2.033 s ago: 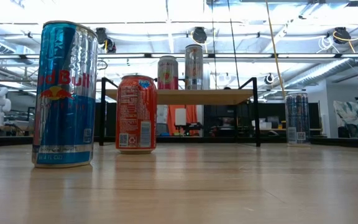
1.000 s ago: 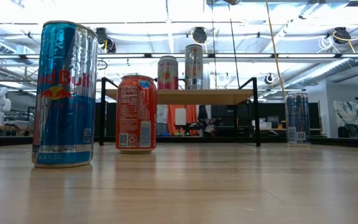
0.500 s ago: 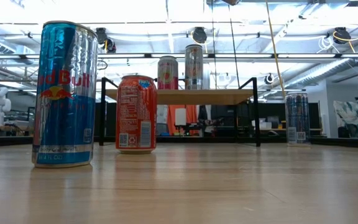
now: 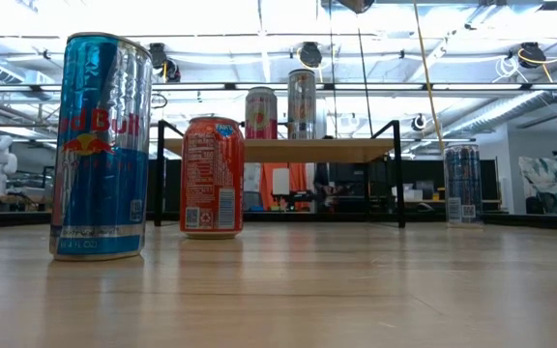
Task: Place canned beverage on shelf
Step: Put the white-yellow soda can aligned with the other white-yellow can on the shelf
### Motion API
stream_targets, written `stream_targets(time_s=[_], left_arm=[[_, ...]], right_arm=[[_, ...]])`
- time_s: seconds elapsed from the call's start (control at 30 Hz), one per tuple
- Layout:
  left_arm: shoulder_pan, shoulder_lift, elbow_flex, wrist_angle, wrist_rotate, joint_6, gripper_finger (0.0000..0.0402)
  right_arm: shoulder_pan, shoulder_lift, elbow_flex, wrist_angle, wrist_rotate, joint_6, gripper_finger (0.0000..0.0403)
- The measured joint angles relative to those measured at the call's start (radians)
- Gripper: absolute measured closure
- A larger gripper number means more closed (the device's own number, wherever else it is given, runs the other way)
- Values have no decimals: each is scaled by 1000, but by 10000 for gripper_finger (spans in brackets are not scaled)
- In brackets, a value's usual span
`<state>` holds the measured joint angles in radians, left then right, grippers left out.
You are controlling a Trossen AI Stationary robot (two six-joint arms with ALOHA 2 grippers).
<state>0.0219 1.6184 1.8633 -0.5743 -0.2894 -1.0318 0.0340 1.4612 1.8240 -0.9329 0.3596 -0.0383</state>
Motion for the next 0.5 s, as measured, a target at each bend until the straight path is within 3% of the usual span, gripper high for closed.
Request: stream_targets(time_s=[0.5], left_arm=[[27,-63,-1,-4,0,94,42]], right_arm=[[-10,-2,0,1,2,51,152]])
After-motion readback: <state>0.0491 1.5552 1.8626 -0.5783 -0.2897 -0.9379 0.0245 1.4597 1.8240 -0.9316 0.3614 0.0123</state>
